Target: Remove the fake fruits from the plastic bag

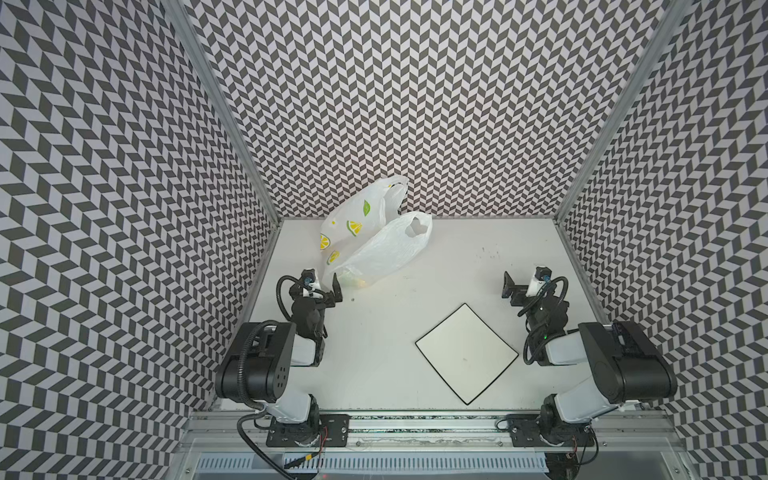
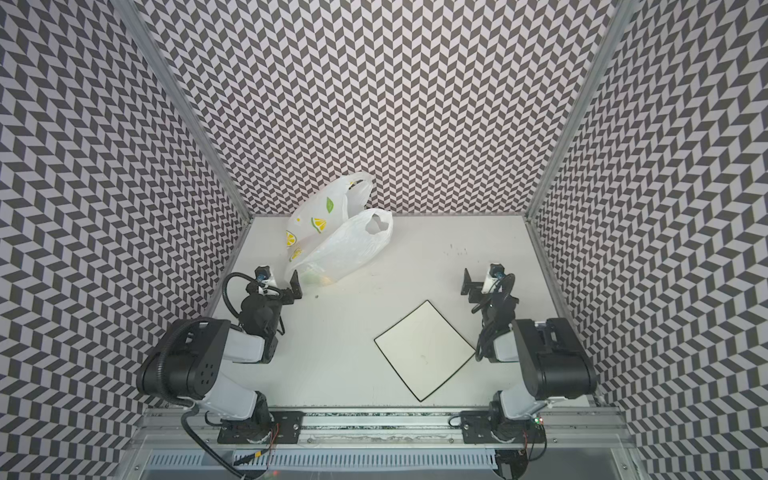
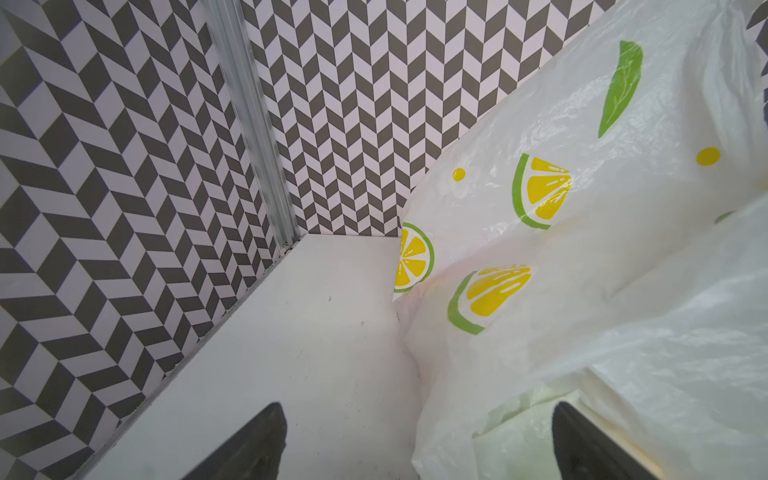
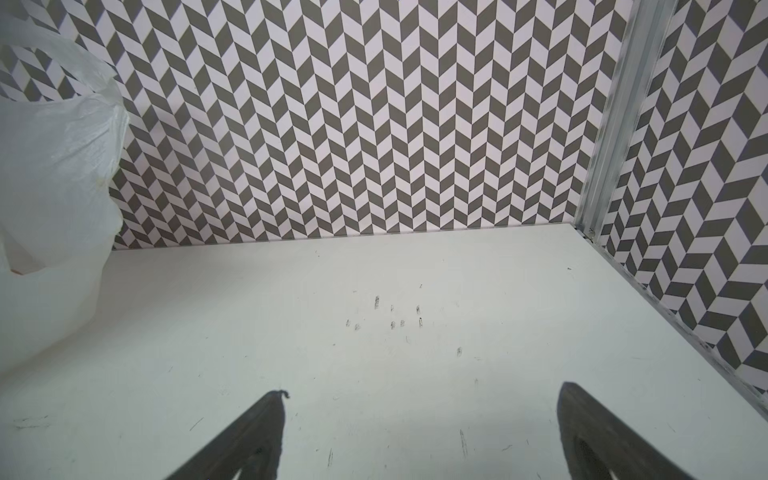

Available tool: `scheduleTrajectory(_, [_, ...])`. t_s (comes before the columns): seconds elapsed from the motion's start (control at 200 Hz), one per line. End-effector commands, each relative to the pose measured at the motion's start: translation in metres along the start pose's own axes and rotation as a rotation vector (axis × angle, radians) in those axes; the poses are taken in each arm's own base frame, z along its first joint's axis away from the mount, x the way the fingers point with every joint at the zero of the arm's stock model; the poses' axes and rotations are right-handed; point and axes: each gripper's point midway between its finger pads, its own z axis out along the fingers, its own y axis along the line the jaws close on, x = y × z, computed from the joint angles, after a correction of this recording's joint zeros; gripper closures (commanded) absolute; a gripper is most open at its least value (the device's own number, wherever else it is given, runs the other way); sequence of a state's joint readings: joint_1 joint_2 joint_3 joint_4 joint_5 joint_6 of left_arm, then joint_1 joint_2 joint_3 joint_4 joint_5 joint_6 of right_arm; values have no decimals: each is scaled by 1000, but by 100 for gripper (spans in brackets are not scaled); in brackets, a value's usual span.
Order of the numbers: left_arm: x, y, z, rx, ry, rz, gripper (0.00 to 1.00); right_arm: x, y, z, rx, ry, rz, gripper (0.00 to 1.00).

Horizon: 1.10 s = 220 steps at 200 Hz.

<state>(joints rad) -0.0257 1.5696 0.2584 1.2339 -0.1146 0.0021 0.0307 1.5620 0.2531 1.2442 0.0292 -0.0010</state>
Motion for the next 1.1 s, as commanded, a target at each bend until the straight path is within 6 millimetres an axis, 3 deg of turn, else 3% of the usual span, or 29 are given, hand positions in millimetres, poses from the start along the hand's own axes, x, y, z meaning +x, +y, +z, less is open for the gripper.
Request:
scheduleTrajectory(0.0, [-8,-1,-2,10,-31,-13,0,-15,2,-2,-7,-65,-8,0])
scheduleTrajectory(0.791, [-8,-1,-3,10,-34,-14,0,-18,0,-5,8,-81,-8,0])
scheduleTrajectory(0.901, [-18,5,-17,-16,-93,-28,0,-26,-10,-26,66,-128,25,0])
scheduleTrajectory(1.096, [-44,17,-40,-73,-112,-28,0,-52,-11,-38,75,-131,39,0])
